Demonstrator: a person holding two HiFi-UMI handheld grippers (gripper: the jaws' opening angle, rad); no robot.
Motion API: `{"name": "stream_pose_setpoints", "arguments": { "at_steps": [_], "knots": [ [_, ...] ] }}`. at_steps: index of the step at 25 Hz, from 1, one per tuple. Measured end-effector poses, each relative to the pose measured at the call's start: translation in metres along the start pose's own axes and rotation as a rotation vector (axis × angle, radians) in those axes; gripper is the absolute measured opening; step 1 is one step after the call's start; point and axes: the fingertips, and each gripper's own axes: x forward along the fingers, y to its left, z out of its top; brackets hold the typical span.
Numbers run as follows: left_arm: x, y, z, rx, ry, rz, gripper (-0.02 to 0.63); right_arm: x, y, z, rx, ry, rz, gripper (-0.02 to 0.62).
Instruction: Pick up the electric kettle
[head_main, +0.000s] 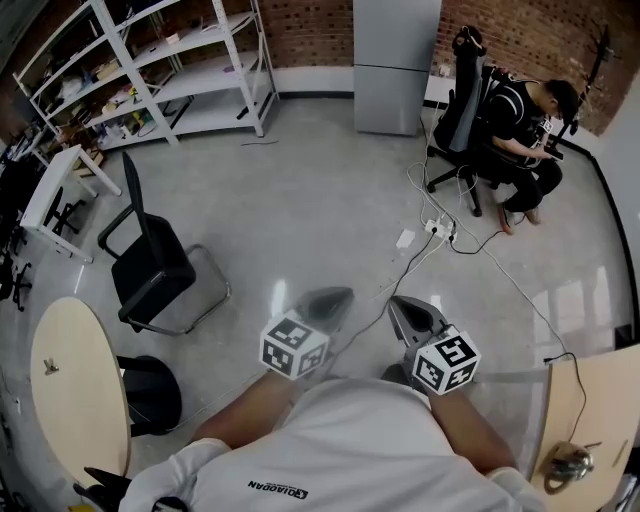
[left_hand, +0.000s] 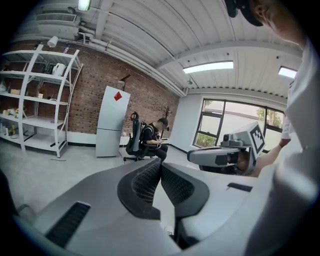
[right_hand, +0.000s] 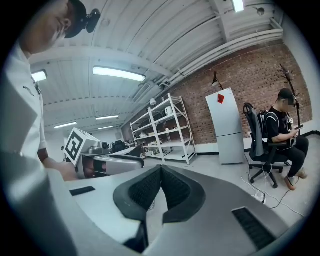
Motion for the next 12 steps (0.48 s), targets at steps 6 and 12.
{"name": "stream_pose_setpoints", "arguments": {
  "at_steps": [6, 12],
  "knots": [
    [0.002, -0.016, -0.006, 0.005, 0.011, -0.052, -0.005, -0.016, 0.005, -0.011, 0.02, 0.002, -0.045, 0.021],
    [0.001, -0.032, -0.013, 0.015, 0.035, -0.106, -0.005, -0.034, 0.011, -0.018, 0.037, -0.005, -0.097, 0.021]
  ]
}}
